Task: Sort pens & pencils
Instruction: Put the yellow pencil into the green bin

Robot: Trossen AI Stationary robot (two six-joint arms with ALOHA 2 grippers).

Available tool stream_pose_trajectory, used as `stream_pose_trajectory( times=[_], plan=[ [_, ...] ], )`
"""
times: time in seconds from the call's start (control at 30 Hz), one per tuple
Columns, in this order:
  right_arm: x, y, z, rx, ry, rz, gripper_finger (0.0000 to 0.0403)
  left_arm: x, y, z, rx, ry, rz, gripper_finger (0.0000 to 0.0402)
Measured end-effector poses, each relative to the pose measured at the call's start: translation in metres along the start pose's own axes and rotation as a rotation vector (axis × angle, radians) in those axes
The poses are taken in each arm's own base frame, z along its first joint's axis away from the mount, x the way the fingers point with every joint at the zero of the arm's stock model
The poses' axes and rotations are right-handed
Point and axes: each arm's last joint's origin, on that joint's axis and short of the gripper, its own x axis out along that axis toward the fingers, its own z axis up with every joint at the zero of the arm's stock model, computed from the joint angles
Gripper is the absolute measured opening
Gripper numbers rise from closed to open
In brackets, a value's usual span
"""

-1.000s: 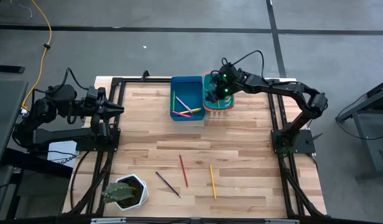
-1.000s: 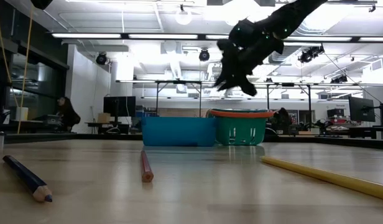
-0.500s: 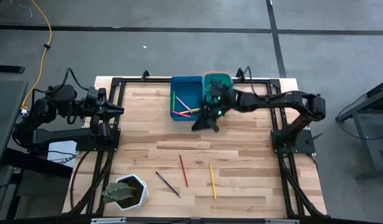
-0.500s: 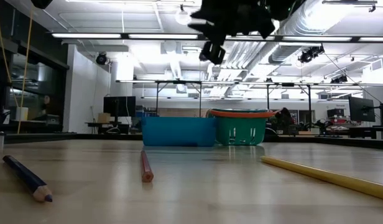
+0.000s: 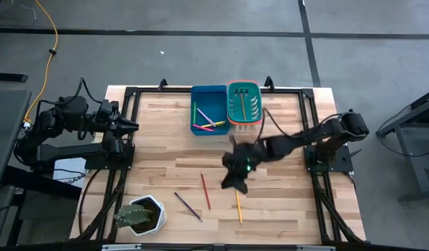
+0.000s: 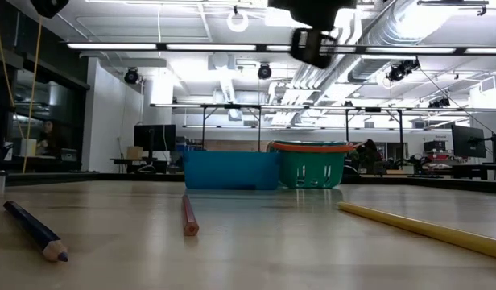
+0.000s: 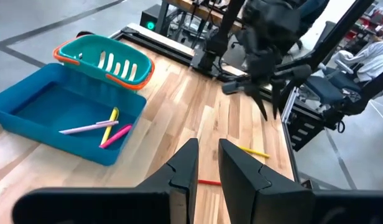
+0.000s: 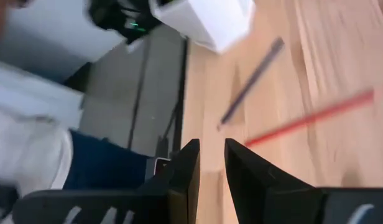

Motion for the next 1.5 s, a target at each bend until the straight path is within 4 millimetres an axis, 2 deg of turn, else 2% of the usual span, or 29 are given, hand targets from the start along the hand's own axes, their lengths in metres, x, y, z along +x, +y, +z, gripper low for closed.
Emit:
stream_pose_trajectory(
  times=[0.2, 0.43, 0.6, 0.8, 0.93, 1.0, 1.23, 1.33, 1.5],
  plan=[
    [0.015, 0.03, -0.033, 0.292, -0.05, -0.174, 0.0067, 0.0, 0.0, 0.0, -0.028, 0.0, 0.0, 0.0051],
    [0.023, 0.062, -0.071, 0.555, -0.132, -0.27, 0.0067, 0.0, 0.0, 0.0, -0.064, -0.001, -0.001, 0.0051],
    [0.038, 0.07, -0.092, 0.679, -0.166, -0.297, 0.0067, 0.0, 0.0, 0.0, -0.08, -0.001, 0.0, 0.0051],
    [0.072, 0.065, -0.109, 0.789, -0.154, -0.28, 0.0067, 0.0, 0.0, 0.0, -0.076, 0.0, 0.0, 0.0051],
    [0.093, 0.065, -0.108, 0.817, -0.135, -0.359, 0.0057, 0.0, 0.001, -0.003, -0.077, 0.029, 0.005, 0.0051],
    [0.101, 0.066, -0.101, 0.816, -0.113, -0.429, 0.0048, 0.0, 0.001, -0.005, -0.067, 0.054, 0.007, 0.0051],
    [0.114, 0.071, -0.059, 0.771, -0.059, -0.663, 0.0031, -0.001, 0.003, -0.015, -0.05, 0.165, -0.005, 0.0051],
    [0.118, 0.066, -0.05, 0.784, 0.007, -0.778, 0.0038, -0.002, 0.003, -0.017, -0.043, 0.189, -0.01, 0.0051],
    [0.129, 0.058, -0.05, 0.852, 0.11, -0.878, 0.0066, -0.002, 0.003, -0.018, -0.007, 0.198, -0.031, 0.0051]
  ],
)
